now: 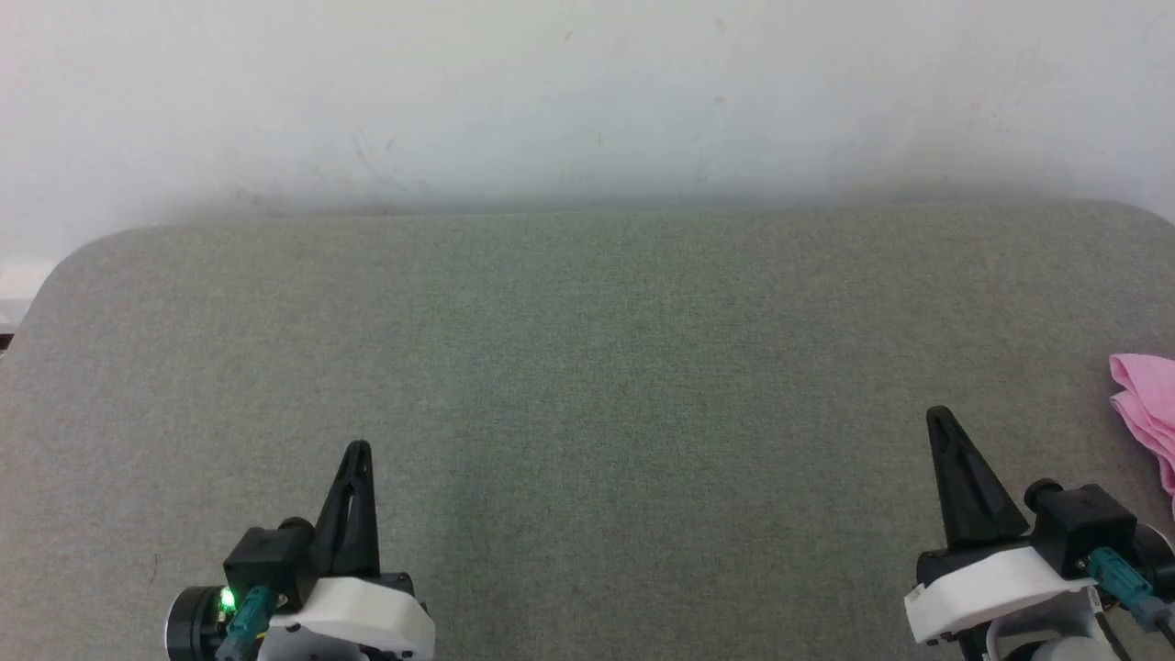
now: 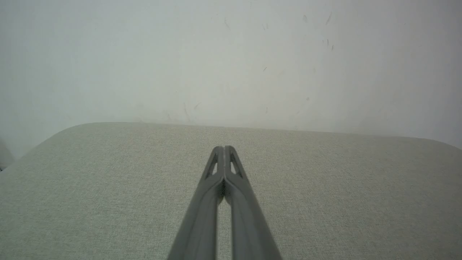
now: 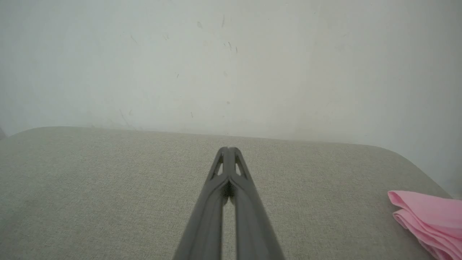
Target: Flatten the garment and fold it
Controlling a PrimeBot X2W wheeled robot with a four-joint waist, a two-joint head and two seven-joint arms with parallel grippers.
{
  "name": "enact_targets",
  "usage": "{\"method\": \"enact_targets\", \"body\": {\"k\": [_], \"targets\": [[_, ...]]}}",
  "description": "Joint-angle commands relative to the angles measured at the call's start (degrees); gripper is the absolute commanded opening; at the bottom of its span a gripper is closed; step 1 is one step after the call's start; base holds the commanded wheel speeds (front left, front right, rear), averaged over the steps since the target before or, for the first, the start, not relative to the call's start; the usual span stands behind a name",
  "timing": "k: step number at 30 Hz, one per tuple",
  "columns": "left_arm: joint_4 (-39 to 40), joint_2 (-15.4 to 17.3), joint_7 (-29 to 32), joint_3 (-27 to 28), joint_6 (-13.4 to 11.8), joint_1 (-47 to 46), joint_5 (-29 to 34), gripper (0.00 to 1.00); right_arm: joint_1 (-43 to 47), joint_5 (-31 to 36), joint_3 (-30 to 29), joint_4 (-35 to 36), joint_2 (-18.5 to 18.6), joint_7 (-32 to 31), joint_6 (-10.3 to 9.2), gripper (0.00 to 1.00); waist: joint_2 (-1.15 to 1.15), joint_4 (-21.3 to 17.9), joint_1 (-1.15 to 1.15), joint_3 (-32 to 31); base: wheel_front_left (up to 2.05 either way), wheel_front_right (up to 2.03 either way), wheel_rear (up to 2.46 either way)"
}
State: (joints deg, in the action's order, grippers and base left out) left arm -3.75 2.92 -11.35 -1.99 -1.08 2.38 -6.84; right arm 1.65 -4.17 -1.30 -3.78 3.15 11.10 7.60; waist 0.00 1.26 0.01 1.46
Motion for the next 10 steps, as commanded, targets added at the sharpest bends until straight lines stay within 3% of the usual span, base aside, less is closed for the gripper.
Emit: {"method": "enact_targets", "body": {"k": [1,10], "targets": [[0.4,0.0,0.3,0.3,0.2,-0.5,0.5,0.0,-0.4,0.3,0.2,0.3,-0.1,-0.4,-0.03,0.0,0.0,0.0,0.0,0.0,0.0,0.0,0.0],[0.7,0.0,1.4,0.4,0.3,-0.6,1.1,0.0,-0.5,0.7,0.3,0.7,-0.1,-1.4,-0.03,0.0,0.0,-0.1,0.0,-0.2,0.0,0.0,0.0]]}}
